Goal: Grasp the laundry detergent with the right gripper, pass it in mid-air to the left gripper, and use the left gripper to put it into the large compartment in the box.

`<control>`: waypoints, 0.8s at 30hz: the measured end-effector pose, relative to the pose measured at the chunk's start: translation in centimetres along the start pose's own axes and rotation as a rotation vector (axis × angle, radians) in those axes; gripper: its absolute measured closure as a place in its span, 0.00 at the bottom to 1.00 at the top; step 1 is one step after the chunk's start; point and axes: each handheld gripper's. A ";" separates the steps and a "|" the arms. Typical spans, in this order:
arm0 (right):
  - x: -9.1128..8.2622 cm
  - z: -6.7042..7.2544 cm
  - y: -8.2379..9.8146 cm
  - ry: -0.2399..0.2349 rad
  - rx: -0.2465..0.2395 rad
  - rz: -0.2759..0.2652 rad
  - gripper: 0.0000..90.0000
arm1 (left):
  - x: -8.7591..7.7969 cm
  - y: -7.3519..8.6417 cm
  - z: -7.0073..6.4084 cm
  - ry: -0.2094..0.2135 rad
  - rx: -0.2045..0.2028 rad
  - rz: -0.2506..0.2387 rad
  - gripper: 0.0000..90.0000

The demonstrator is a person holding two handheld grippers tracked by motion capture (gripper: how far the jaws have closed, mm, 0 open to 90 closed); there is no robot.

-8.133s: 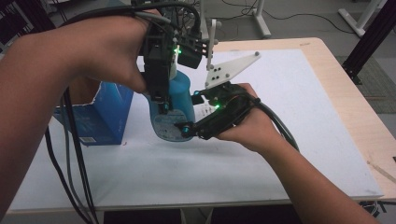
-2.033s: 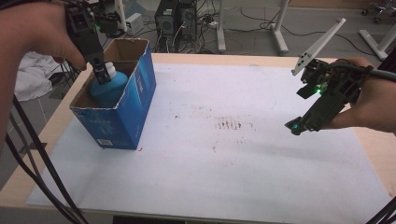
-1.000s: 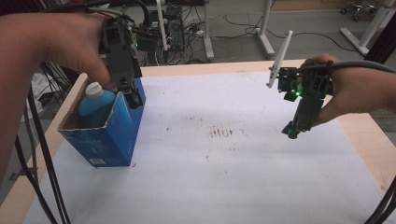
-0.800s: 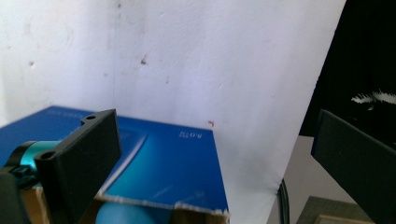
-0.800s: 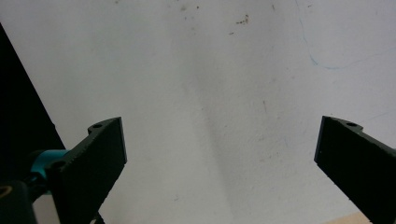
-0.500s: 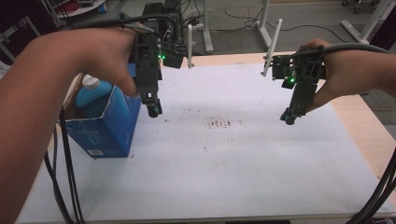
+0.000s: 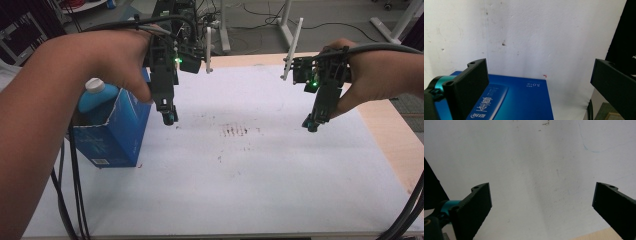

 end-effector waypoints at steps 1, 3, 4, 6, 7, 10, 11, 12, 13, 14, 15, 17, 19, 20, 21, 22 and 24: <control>0.0 0.0 0.0 0.000 -0.004 0.001 0.02 | 0.0 0.1 0.1 0.003 -0.004 -0.001 0.02; 0.1 -0.1 0.0 -0.004 -0.010 0.002 0.02 | 0.0 0.2 0.1 0.006 -0.012 -0.004 0.02; 0.1 -0.2 0.0 -0.004 -0.013 0.005 0.02 | -0.1 0.3 0.2 0.003 -0.006 -0.003 0.02; 0.1 -0.2 0.0 -0.007 -0.012 0.009 0.02 | -0.2 0.4 0.2 0.006 -0.011 -0.011 0.02; 0.1 -0.2 0.0 -0.009 -0.008 0.009 0.02 | -0.2 0.5 0.3 0.005 -0.016 -0.008 0.02; 0.2 -0.3 0.0 -0.009 -0.012 0.008 0.02 | -0.3 0.7 0.3 0.006 -0.020 -0.009 0.02; 0.2 -0.3 0.0 -0.009 -0.014 0.010 0.02 | -0.3 0.8 0.4 0.007 -0.023 -0.012 0.02; 0.2 -0.3 0.1 -0.009 -0.014 0.009 0.02 | -0.3 0.8 0.4 0.007 -0.024 -0.012 0.02; 0.2 -0.3 0.1 -0.009 -0.013 0.009 0.02 | -0.3 0.9 0.4 0.012 -0.033 -0.016 0.02; 0.2 -0.2 0.1 -0.008 -0.012 0.013 0.02 | -0.3 0.9 0.4 0.010 -0.028 -0.017 0.02; 0.2 -0.2 0.1 -0.009 -0.010 0.011 0.02 | -0.4 0.9 0.4 0.011 -0.032 -0.015 0.02; 0.2 -0.2 0.1 -0.008 -0.007 0.015 0.02 | -0.3 1.0 0.4 0.015 -0.039 -0.015 0.02; 0.1 -0.1 0.1 -0.010 0.001 0.014 0.02 | -0.3 1.0 0.5 0.011 -0.029 -0.012 0.02; 0.1 -0.1 0.1 -0.008 -0.007 0.017 0.02 | -0.3 1.0 0.5 0.012 -0.030 -0.013 0.02; 0.1 -0.1 0.1 -0.008 -0.005 0.014 0.02 | -0.3 1.0 0.4 0.013 -0.033 -0.015 0.02; 0.1 -0.1 0.1 -0.014 -0.004 0.007 0.02 | -0.3 1.0 0.4 0.009 -0.028 -0.013 0.02; 0.0 -0.1 0.2 -0.012 -0.005 0.003 0.02 | -0.3 1.1 0.3 0.013 -0.032 -0.011 0.02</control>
Point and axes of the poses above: each handheld gripper's, and its own axes: x roughly forward along the jaws, y roughly out of its underside, z roughly to its left
